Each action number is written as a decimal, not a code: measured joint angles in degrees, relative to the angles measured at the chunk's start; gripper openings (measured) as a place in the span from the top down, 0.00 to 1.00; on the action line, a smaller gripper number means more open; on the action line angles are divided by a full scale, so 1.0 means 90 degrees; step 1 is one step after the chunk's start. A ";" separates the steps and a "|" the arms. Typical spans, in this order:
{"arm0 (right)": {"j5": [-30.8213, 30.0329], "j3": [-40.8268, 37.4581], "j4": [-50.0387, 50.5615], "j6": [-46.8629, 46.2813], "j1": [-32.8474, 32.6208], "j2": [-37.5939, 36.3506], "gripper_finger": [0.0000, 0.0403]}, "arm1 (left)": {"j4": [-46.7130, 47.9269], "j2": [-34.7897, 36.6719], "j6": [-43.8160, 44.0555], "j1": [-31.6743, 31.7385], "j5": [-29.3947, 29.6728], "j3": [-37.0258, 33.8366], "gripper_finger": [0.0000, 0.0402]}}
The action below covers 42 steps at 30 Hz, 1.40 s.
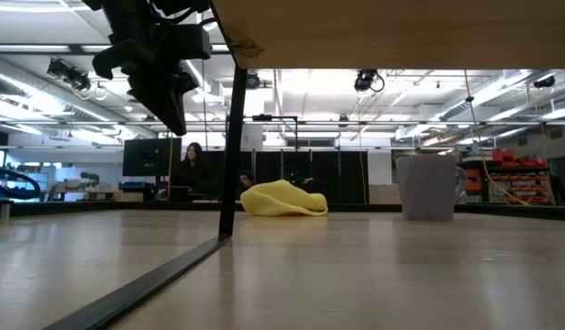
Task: Stack small to large cups/mugs on shelf
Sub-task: Put the blue mug on the shelf
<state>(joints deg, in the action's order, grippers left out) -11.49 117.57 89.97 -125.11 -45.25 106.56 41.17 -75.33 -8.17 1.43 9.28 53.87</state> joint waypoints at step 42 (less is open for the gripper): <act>0.0273 -0.0606 0.0003 0.0093 0.0151 0.0005 0.86 | -0.0096 0.0000 0.0057 0.0020 -0.0015 0.0000 0.98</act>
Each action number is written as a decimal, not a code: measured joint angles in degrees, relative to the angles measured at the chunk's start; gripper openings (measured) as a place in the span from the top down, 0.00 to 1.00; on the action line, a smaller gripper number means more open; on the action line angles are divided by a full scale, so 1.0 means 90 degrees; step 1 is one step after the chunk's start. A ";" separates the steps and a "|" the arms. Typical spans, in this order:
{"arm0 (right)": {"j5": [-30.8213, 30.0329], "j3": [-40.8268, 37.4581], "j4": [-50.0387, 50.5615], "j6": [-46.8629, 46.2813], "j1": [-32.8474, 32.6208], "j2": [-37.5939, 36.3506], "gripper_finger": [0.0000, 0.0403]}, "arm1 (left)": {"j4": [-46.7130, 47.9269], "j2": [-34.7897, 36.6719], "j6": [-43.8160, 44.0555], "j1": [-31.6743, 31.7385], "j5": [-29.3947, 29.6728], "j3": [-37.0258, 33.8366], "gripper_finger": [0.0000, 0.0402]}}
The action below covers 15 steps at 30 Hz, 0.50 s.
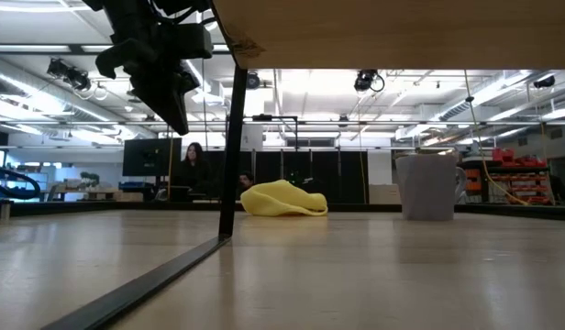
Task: Stack small to large cups/mugs on shelf
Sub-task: Put the blue mug on the shelf
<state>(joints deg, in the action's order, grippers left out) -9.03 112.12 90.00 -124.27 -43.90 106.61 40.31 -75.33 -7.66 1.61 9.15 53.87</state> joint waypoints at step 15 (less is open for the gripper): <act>-0.0205 0.0000 0.0000 0.0169 0.0000 0.0000 0.78 | -0.0104 0.0000 0.0008 0.0000 -0.0002 0.0000 0.94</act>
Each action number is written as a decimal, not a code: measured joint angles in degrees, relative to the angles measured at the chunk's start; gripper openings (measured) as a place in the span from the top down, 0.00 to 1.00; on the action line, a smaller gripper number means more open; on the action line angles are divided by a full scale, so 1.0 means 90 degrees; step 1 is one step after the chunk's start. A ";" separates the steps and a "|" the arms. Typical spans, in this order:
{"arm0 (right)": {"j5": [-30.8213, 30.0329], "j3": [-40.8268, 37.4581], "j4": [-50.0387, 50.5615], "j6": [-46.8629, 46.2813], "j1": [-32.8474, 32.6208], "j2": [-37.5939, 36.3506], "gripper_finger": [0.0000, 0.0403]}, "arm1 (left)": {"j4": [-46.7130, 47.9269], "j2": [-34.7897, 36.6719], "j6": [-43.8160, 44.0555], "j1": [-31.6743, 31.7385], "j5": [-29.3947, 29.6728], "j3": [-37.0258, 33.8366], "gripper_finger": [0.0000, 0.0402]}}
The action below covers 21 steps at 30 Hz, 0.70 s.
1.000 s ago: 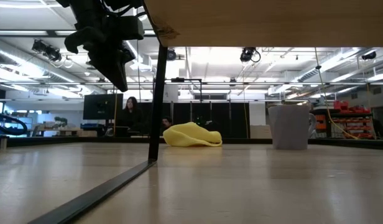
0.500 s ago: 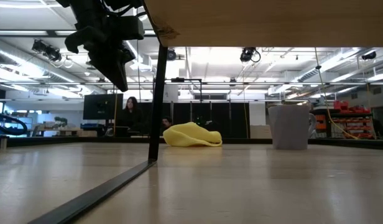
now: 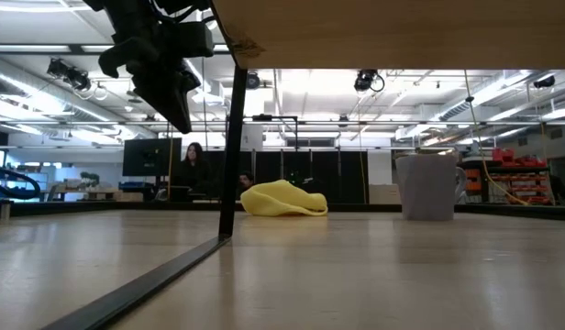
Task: Stack small to large cups/mugs on shelf
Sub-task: Put the blue mug on the shelf
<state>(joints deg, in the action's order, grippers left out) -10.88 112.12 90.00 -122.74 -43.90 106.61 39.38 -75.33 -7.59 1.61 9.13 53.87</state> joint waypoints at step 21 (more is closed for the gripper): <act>-0.0300 0.0000 0.0000 0.0130 -0.0172 -0.0012 0.78 | -0.0036 0.0000 0.0113 0.0000 0.0000 0.0000 0.95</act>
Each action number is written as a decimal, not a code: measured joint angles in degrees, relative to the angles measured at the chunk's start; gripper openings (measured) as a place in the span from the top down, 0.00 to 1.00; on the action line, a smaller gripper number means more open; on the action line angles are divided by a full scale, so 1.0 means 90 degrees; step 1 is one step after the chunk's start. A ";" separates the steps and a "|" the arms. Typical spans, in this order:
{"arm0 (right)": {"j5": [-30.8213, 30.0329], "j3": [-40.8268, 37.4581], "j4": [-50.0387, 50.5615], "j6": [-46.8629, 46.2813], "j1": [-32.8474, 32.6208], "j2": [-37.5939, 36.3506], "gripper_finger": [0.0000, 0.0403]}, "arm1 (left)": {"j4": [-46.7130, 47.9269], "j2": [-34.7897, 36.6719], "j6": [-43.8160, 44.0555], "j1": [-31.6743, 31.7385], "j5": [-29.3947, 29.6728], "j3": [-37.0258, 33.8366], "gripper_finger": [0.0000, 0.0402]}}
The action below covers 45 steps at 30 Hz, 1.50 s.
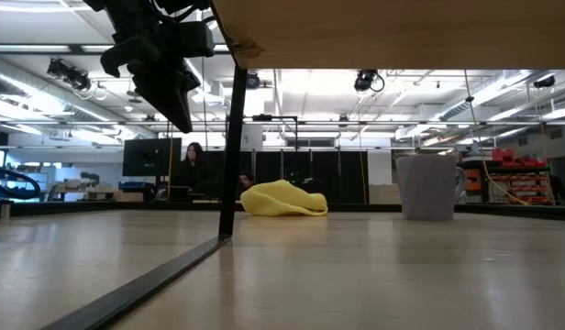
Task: Stack small to large cups/mugs on shelf
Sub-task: Put the blue mug on the shelf
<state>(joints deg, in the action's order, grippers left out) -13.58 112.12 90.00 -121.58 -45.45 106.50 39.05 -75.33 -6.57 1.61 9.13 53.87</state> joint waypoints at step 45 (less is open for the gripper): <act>-0.1273 0.0024 0.0002 0.0025 -0.1739 -0.0717 0.97 | -0.0005 0.0000 0.0161 0.0010 0.0000 0.0000 0.97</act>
<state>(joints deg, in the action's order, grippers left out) -25.04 112.33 90.02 -121.36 -61.10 100.05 39.00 -75.33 -5.12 1.69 9.13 53.87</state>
